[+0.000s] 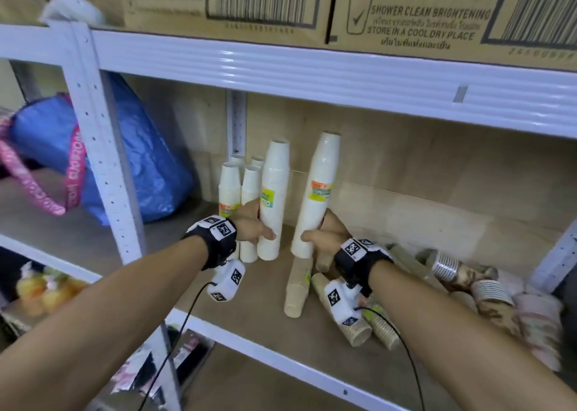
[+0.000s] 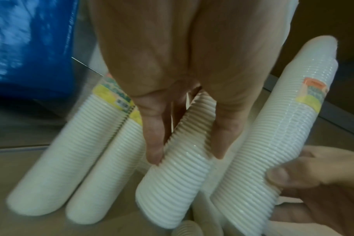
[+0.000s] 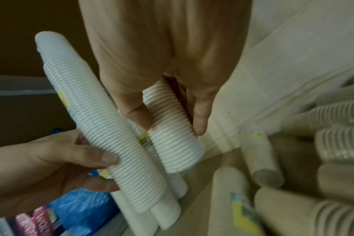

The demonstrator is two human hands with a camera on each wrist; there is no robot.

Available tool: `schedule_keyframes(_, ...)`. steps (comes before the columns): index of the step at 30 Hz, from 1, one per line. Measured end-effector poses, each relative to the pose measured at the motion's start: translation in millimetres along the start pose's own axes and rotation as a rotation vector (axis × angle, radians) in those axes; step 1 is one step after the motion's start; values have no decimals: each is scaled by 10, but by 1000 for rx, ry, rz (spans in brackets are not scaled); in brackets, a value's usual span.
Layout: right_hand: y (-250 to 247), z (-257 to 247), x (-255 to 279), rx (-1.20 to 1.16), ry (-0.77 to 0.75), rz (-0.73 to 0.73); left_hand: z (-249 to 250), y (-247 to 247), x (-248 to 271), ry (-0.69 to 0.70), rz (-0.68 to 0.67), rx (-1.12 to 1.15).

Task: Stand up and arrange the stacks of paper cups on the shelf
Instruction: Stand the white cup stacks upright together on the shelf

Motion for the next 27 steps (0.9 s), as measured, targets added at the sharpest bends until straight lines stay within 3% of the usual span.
schedule_keyframes(5,566,-428,504,9,-23,-80,-359,-60,168,-68,19,2)
schedule_keyframes(11,919,-223,542,66,44,-147,-663,-60,291,-94,27,-46)
schedule_keyframes(20,1161,37,486,104,77,-223,-875,159,282,-95,-12,-21)
schedule_keyframes(27,1121,13,433,34,67,-193,-770,66,265,-61,-41,-31)
Point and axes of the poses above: each hand's wrist, its own x-axis away from the middle knuckle, its own y-axis out of the palm, z = x × y, the point moved 8 cm from there along -x, towards the middle knuckle, and after that the axes turned 8 degrees about -x, right-handed, at the moved point
